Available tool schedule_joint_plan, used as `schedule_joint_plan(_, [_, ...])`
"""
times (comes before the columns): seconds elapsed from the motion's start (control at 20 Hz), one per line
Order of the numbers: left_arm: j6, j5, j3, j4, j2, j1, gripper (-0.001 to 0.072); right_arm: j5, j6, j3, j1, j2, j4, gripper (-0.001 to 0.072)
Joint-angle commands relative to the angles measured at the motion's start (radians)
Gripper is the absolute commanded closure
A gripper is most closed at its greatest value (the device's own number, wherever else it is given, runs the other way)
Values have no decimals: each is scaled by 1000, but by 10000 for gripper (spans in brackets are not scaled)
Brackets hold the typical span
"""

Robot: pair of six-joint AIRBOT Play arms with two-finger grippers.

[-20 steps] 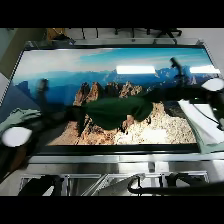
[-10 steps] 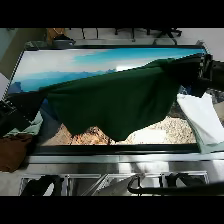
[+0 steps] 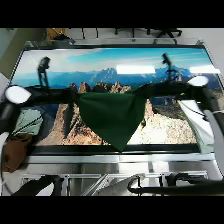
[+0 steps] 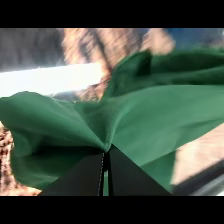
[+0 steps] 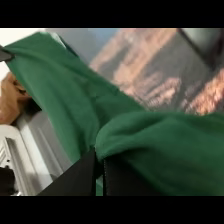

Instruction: Fold the shirts.

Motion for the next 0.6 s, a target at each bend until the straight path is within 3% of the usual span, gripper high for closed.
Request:
schedule_joint_plan(0.0, [62,65,73,-11,-289,2,693,-184,-35,-41,63,-216,0,687])
schedule_joint_plan(0.05, [61,60,122,-11,-339,2,684,-198,-35,-37,63,-248,0,661])
schedule_joint_plan(0.1, [61,40,177,-10,-376,2,646,-196,-35,-34,57,-261,-1,511])
schedule_joint_plan(0.15, [61,2,233,-5,-401,3,252,-190,-35,-29,46,-260,-1,373])
schedule_joint_plan(0.2, [41,-47,292,-4,-420,11,30,-176,-35,-18,29,-249,-5,285])
schedule_joint_plan(0.25, [29,-106,344,-5,-428,20,29,-157,-35,-7,5,-229,-22,233])
schedule_joint_plan(0.4, [-38,-310,460,-4,-426,57,30,-136,-35,15,-92,-147,-102,227])
schedule_joint_plan(0.55, [-77,-428,433,-3,-365,76,38,-123,-31,15,-221,-82,-117,228])
